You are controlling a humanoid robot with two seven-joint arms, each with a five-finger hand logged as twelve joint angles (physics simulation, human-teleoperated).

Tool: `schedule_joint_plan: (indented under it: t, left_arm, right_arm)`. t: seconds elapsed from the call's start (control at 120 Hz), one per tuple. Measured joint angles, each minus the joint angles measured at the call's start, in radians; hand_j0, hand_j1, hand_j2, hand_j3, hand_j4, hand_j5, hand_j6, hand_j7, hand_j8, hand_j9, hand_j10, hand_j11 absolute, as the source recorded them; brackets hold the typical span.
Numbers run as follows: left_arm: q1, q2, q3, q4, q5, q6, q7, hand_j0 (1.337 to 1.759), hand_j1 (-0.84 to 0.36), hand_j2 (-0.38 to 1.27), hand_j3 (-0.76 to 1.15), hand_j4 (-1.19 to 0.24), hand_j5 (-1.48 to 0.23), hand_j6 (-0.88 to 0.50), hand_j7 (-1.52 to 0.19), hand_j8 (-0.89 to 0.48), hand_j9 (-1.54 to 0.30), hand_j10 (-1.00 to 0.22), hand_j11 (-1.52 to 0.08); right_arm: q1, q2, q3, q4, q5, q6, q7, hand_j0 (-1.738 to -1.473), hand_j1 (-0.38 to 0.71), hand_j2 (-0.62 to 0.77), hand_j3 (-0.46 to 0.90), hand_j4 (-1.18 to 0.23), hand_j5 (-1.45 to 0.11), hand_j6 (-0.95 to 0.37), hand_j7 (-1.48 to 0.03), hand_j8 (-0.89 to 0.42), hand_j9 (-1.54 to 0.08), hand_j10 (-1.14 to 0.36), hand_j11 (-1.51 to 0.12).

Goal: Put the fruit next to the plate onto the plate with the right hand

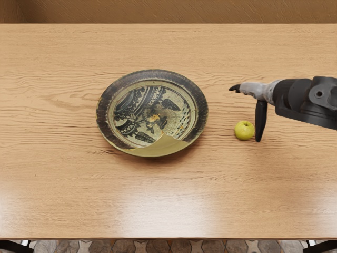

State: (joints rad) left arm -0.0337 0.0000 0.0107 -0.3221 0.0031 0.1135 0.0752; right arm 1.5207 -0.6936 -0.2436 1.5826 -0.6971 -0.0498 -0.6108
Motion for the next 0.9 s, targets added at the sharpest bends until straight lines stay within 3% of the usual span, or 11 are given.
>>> schedule_joint_plan:
  t: [0.2,0.667,0.9]
  left_arm:
    - [0.0,0.0,0.0,0.0,0.0,0.0,0.0,1.658,0.35,0.0,0.0,0.0,0.0,0.0,0.0,0.0,0.0,0.0,0.0]
    - [0.0,0.0,0.0,0.0,0.0,0.0,0.0,1.658,0.35,0.0,0.0,0.0,0.0,0.0,0.0,0.0,0.0,0.0,0.0]
    - [0.0,0.0,0.0,0.0,0.0,0.0,0.0,1.658,0.35,0.0,0.0,0.0,0.0,0.0,0.0,0.0,0.0,0.0,0.0]
  right_arm:
    - [-0.011,0.029,-0.035,0.003,-0.03,-0.05,0.0,-1.658,-0.31,-0.01,0.0,-0.04,-0.04,-0.04,-0.04,-0.04,-0.04,-0.04,-0.04]
    - [-0.035,0.047,-0.125,0.056,-0.08,-0.248,0.0,-1.658,-0.09,-0.04,0.0,-0.22,-0.28,-0.22,-0.28,-0.22,-0.28,-0.22,-0.28]
    - [-0.063,0.072,-0.151,0.047,-0.09,-0.292,0.0,-1.658,-0.04,-0.05,0.0,-0.26,-0.34,-0.26,-0.34,-0.26,-0.34,-0.26,-0.34]
